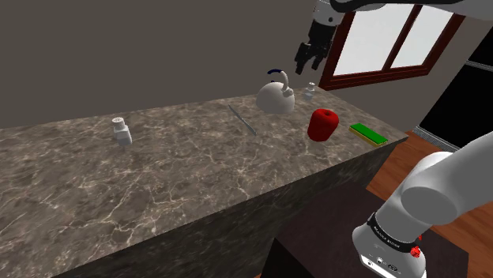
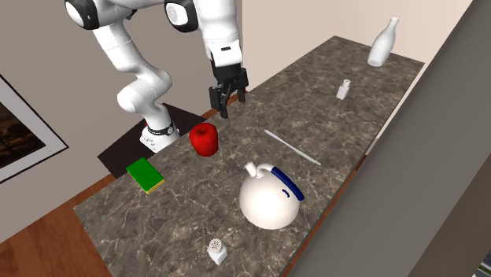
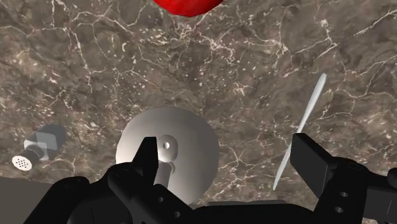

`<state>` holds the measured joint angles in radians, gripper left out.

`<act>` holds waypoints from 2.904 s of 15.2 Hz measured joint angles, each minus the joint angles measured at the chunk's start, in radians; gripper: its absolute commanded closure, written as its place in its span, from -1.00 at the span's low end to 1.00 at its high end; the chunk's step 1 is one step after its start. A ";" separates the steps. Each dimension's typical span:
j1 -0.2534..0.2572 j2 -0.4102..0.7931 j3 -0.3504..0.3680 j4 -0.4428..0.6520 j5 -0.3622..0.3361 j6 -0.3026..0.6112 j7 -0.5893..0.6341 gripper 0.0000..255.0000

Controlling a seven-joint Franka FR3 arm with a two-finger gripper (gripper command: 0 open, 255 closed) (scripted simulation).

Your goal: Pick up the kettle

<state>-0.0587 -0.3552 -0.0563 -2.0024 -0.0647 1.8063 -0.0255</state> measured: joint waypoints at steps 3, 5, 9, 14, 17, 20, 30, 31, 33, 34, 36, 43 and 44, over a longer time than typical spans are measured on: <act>-0.009 0.126 -0.021 0.108 0.021 0.006 -0.002 -1.00; -0.020 0.206 -0.040 0.186 0.038 0.001 -0.012 -1.00; -0.041 0.374 -0.068 0.362 0.080 -0.025 -0.025 -1.00; -0.078 0.583 -0.092 0.595 0.138 -0.075 -0.035 -1.00; -0.083 0.613 -0.094 0.606 0.147 -0.059 -0.036 -1.00; -0.084 0.612 -0.094 0.566 0.148 -0.021 -0.040 -1.00; -0.082 0.607 -0.093 0.526 0.148 0.017 -0.040 1.00; -0.082 0.607 -0.093 0.526 0.148 0.017 -0.040 1.00; -0.082 0.608 -0.093 0.527 0.148 0.016 -0.040 1.00; -0.083 0.612 -0.093 0.537 0.148 0.008 -0.040 1.00; -0.084 0.616 -0.094 0.564 0.149 -0.015 -0.040 1.00; -0.088 0.630 -0.095 0.676 0.150 -0.113 -0.036 1.00; -0.089 0.638 -0.095 0.700 0.151 -0.130 -0.036 1.00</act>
<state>-0.1480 0.2826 -0.1512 -1.3021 0.0865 1.6762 -0.0615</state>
